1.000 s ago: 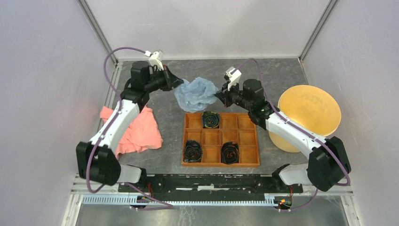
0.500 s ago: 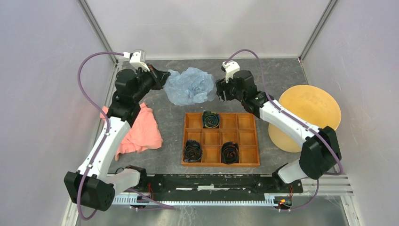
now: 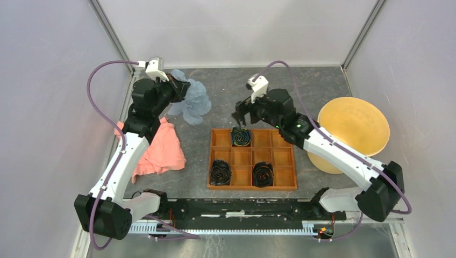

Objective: Put the trash bags into the trash bin

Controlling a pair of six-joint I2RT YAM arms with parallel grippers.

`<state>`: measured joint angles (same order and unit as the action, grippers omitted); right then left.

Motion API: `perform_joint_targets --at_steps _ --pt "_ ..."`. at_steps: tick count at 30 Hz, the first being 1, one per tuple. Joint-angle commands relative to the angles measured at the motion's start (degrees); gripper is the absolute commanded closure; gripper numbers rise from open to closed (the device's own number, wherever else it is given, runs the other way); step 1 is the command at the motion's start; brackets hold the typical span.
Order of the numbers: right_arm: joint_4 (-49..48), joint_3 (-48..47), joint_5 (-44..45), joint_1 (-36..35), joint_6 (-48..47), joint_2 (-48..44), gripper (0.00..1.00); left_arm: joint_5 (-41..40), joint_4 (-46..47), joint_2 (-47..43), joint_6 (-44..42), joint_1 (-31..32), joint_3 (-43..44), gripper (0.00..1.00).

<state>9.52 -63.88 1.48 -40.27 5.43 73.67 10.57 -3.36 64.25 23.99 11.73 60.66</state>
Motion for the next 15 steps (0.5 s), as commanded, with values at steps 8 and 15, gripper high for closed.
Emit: perform_joint_targets --at_steps 8,15 --pt "-13.7 -11.0 -10.7 -9.6 17.3 21.1 0.02 -0.1 1.7 -0.5 -1.5 -0.5 0.0 0.98" --pt "-20.1 -7.1 -2.2 -9.4 27.4 24.0 0.02 2.4 2.4 -0.7 -0.6 -0.5 0.0 0.98"
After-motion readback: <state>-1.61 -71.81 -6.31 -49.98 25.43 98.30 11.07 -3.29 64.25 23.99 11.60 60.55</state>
